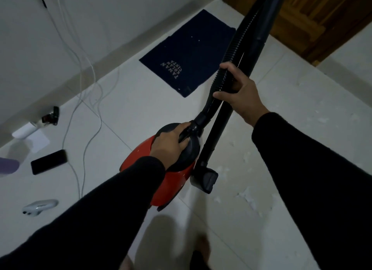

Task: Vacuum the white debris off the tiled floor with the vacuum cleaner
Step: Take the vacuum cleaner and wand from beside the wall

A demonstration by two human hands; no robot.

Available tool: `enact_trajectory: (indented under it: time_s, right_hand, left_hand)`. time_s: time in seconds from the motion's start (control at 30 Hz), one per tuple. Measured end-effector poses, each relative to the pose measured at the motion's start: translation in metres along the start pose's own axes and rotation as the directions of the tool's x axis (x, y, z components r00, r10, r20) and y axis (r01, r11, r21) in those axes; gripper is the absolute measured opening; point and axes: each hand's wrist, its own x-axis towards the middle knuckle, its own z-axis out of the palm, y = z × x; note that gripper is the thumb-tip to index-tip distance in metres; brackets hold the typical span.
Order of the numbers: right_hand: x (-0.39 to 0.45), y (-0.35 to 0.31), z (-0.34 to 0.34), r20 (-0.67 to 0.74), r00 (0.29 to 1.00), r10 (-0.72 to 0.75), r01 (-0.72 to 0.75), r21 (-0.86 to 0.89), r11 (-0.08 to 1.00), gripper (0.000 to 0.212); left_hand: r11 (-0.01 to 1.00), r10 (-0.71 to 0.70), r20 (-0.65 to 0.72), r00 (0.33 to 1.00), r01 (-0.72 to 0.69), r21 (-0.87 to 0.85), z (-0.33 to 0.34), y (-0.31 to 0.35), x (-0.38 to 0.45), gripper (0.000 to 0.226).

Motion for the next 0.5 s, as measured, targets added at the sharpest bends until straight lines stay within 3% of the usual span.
enact_trajectory:
  time_s: [0.5]
  right_hand:
    - [-0.03, 0.203, 0.072, 0.016, 0.994, -0.111, 0.111, 0.013, 0.994, 0.063]
  left_hand:
    - [0.991, 0.129, -0.171, 0.977, -0.132, -0.009, 0.17, -0.15, 0.055, 0.047]
